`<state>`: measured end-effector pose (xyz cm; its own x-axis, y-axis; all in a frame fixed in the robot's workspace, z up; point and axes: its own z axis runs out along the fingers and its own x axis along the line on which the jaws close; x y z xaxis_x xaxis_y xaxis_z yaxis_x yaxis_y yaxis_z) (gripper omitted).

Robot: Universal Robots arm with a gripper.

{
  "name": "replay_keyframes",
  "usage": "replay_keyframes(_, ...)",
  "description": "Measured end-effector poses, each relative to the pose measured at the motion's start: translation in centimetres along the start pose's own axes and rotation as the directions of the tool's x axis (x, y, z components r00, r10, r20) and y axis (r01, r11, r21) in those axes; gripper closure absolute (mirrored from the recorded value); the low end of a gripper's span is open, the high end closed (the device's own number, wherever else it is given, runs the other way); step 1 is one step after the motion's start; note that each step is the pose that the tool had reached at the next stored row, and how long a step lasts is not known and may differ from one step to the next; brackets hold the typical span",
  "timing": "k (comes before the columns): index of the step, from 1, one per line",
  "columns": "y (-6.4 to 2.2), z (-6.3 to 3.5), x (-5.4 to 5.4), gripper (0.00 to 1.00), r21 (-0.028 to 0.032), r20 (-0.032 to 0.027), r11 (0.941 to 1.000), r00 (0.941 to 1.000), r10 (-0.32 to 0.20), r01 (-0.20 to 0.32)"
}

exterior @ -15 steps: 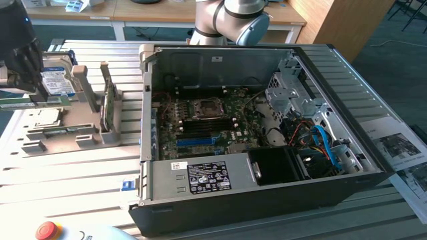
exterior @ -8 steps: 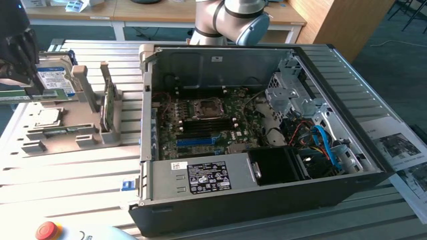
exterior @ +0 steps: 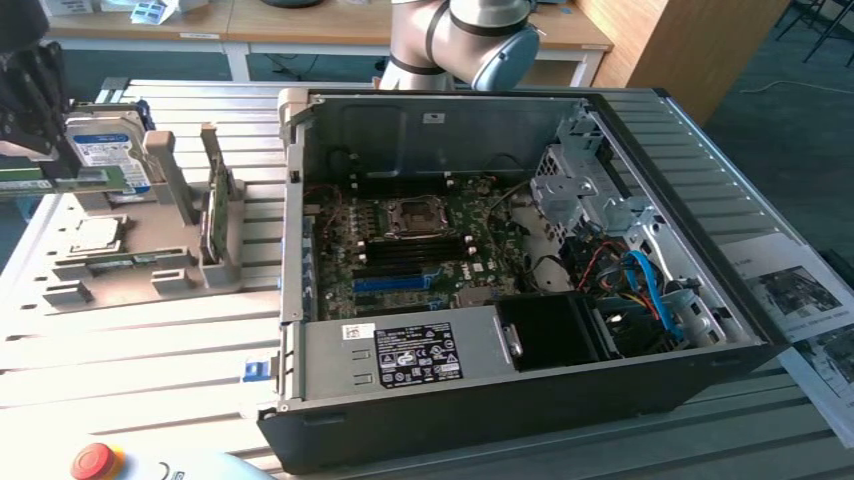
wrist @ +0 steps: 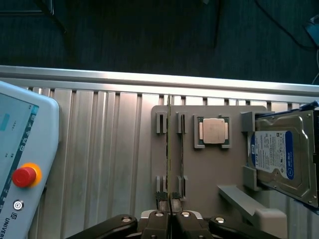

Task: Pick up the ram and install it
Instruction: 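Pick up the ram and move it above insertion slot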

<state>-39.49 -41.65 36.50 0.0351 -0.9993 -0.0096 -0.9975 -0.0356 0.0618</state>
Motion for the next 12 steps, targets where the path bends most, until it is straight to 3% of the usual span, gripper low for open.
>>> replay_keyframes(12, 0.11, -1.81, 0.0, 0.88, -0.0011, -0.0017, 1.0000, 1.0000, 0.000, 0.000)
